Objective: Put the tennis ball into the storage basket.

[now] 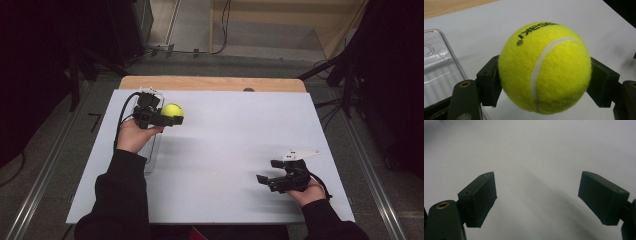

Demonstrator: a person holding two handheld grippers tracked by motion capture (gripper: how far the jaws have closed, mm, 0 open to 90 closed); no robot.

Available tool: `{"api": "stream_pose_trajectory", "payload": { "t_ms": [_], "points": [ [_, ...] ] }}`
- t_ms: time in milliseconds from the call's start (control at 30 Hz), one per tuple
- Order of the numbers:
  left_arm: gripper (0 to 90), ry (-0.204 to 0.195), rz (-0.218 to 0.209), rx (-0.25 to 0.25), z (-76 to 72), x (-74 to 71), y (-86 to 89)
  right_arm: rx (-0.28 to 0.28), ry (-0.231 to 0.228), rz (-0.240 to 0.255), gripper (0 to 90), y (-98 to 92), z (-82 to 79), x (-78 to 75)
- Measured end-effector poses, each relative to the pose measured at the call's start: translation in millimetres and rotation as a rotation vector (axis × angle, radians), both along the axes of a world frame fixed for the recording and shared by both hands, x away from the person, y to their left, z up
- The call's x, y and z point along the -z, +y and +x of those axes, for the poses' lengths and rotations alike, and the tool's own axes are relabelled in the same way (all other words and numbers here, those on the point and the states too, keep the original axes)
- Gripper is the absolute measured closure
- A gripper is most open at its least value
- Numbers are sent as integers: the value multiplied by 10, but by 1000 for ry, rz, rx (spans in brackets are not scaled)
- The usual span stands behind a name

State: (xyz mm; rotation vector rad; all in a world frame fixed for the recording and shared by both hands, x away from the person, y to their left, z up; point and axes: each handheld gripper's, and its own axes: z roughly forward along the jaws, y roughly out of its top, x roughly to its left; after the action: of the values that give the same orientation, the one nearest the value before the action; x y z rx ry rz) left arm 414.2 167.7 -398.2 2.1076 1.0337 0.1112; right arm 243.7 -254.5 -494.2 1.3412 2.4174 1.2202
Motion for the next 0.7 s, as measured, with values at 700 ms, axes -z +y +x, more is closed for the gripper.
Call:
{"api": "stream_pose_trajectory", "payload": {
  "t_ms": [700],
  "points": [
    [263, -15, -7, -92, 25, -33, 270, 0, 0, 1, 133, 3, 0, 0]
  ]
}}
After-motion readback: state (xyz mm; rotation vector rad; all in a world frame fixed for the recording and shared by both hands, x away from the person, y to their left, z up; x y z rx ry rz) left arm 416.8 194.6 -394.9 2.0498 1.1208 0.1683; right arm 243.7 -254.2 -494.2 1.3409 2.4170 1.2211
